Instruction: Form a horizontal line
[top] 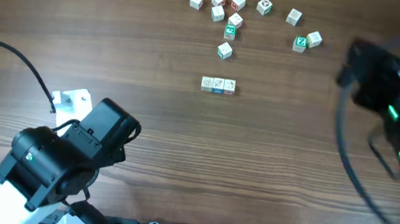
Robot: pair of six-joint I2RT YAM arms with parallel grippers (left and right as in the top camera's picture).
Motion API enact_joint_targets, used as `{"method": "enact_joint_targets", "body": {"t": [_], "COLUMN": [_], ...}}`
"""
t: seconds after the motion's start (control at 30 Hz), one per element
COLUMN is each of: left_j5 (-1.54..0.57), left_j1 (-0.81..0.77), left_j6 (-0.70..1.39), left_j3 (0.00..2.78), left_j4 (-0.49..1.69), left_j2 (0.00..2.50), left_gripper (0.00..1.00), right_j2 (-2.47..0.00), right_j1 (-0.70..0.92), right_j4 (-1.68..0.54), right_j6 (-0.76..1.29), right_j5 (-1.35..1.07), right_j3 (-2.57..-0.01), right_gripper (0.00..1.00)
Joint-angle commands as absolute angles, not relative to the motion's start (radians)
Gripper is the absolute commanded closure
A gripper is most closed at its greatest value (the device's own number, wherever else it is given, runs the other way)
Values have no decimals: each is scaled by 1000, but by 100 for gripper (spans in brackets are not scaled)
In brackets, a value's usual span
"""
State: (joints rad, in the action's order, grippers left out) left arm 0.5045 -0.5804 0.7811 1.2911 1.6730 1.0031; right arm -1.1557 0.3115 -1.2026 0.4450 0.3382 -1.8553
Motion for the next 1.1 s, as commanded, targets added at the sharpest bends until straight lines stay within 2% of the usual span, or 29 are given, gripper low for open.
{"method": "enact_joint_targets", "body": {"t": [0.0,0.4,0.53,0.73,0.83,0.93,1.07], "left_j5": [521,521,521,521,521,521,521], "left_j1": [-576,-576,-576,-576,-576,-576,-576], "left_j6": [791,791,791,791,791,791,791], "left_j3": [1287,1287,1287,1287,1287,1287,1287], "left_j4": [1673,1673,1673,1673,1673,1673,1673], "left_j2": [1002,1002,1002,1002,1002,1002,1002], "left_gripper": [0,0,0,0,0,0,0], "right_j2": [-1083,-1005,-804,-349,-172,-110,-113], "right_j1": [313,313,310,159,96,91,91], "right_j4": [-1224,-1303,-1069,-563,-359,-204,-176], "right_j6": [446,394,393,394,397,396,395], "right_j5": [366,448,456,351,272,212,133], "right_j3": [-1856,-1841,-1588,-861,-625,-500,-484], "right_gripper": [0,0,1,0,0,0,0]}}
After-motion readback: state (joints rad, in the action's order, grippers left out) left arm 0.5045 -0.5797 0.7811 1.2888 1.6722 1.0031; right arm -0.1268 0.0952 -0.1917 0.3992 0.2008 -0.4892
